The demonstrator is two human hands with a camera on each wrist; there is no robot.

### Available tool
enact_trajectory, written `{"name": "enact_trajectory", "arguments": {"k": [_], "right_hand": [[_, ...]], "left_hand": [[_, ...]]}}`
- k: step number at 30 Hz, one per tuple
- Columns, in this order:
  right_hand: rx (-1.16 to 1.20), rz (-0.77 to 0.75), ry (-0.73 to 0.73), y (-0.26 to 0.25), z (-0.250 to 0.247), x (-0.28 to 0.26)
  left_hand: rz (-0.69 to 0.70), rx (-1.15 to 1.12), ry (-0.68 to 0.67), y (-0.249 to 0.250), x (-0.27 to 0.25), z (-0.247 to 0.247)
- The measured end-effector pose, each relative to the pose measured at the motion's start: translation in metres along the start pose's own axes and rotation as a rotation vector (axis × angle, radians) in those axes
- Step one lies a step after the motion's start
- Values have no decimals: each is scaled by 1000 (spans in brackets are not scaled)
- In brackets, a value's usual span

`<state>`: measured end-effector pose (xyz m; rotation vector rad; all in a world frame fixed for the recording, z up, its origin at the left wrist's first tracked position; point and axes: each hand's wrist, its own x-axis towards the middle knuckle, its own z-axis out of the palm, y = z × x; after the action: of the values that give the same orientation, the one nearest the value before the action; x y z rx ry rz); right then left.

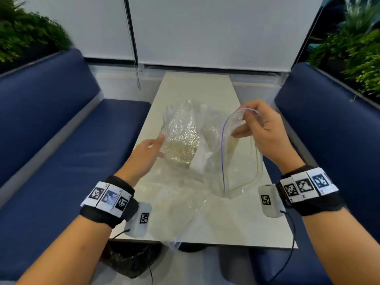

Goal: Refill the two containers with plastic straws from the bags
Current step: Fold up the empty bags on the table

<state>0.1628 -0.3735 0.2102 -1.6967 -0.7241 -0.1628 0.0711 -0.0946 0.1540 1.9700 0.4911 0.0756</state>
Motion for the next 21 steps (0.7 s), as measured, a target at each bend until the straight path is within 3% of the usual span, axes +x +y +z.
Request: {"name": "enact_trajectory", "arguments": {"k": [2,5,7,9,11,13,16,18,21], "right_hand": [[-37,25,0,12,6,-1],[-350,10,-25,41,-1,-4],[-482,77,2,55,-14,-7],[-502,228,-50,64,-24,-12],[-499,403,-235,68,-23,-16],[-417,498,-325,66,-17,-19],[-377,439,-287,54,5,-16],[-544,374,-273,51,31,-15],[-818,419,-434,66,78,-23]], "left_hand": [[38,-118,-12,-7,1,0],[120,-96,168,-20,8,-13],[147,8,260,-31,14,-27],[153,77,213,-43,20,-38],[149,132,129,-54,25,-43],[147,211,110,-66,31,-44],[140,373,120,-84,40,-42],[119,472,116,-96,45,-37],[62,607,80,-116,53,-29]]}}
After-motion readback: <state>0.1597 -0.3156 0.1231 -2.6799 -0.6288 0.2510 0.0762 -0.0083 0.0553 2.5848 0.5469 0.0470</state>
